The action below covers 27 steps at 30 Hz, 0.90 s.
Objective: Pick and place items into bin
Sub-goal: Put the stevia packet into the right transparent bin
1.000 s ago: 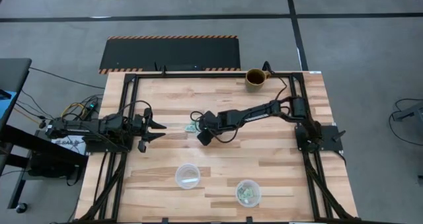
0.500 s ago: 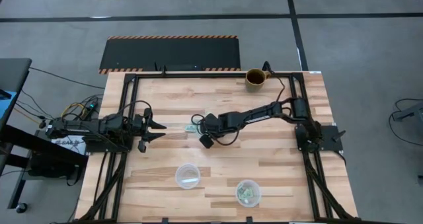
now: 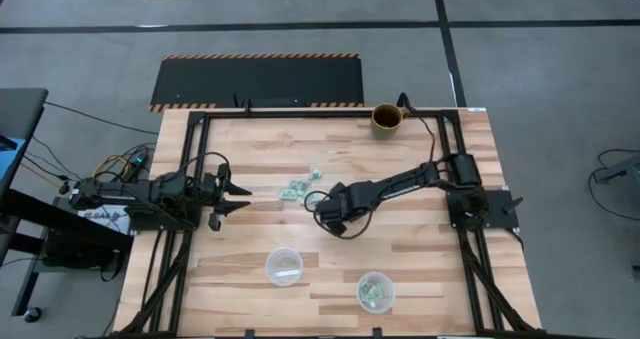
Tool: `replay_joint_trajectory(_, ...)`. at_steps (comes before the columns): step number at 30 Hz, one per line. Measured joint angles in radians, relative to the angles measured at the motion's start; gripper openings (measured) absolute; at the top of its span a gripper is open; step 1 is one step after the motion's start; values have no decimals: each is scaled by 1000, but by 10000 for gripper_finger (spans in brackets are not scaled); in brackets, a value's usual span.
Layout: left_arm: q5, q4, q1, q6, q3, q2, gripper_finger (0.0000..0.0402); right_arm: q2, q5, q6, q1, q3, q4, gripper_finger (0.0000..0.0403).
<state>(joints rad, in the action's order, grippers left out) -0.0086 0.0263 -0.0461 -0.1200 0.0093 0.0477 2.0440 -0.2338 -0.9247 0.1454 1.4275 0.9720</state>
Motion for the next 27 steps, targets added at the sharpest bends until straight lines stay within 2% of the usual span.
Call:
replay_joint_trajectory(6, 0, 0, 0, 0, 0, 0, 121, -94, -130, -105, 72, 1, 106, 0)
replay_joint_trajectory(10, 1, 0, 0, 0, 0, 0, 121, -177, -230, -149, 118, 2, 105, 0)
replay_joint_trajectory(14, 0, 0, 0, 0, 0, 0, 121, -262, -280, -175, 190, 4, 90, 0)
replay_joint_trajectory(21, 1, 0, 0, 0, 0, 0, 121, -346, -329, -300, 418, 4, 81, 0)
replay_joint_trajectory(27, 0, 0, 0, 0, 0, 0, 121, -303, -373, -458, 643, 6, 9, 0)
